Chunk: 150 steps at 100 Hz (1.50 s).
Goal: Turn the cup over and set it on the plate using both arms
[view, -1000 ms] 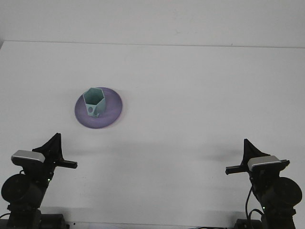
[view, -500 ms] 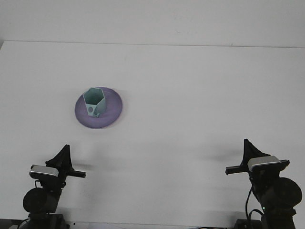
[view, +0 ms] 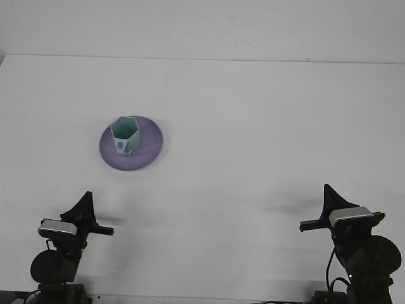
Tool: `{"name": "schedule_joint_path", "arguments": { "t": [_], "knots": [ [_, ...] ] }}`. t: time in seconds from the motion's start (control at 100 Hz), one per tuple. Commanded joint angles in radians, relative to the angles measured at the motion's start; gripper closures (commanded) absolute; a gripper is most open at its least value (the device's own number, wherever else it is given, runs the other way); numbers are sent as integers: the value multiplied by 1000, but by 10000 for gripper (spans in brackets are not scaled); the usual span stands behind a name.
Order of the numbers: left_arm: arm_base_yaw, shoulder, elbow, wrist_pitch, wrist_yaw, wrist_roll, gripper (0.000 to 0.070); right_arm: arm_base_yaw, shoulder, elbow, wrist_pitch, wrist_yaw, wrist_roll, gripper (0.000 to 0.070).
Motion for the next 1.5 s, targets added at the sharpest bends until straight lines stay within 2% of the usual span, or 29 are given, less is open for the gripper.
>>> {"name": "schedule_joint_path", "arguments": {
  "t": [0.0,0.4,0.5,0.59,0.71,0.88,1.05,1.49],
  "knots": [
    [-2,0,-21,11,-1,-5,684,-2,1,10,10,3,10,700],
    [-2,0,-21,11,-1,-5,684,-2,1,8,14,6,7,700],
    [-2,0,-21,10,-1,-5,684,-4,-11,-3,44,58,-55,700],
    [-2,0,-21,11,-1,-5,684,-4,-77,-90,158,80,-64,700],
    [-2,0,-21,11,-1,-5,684,5,-200,-266,320,82,-122,700],
    [-2,0,-21,10,-1,-5,684,47,-335,-411,330,84,-170,700],
    [-2,0,-21,11,-1,-5,684,60,-339,-484,325,108,-158,700],
    [-2,0,-21,3,-1,-5,684,66,-339,-482,298,108,-161,700]
  ]
}}
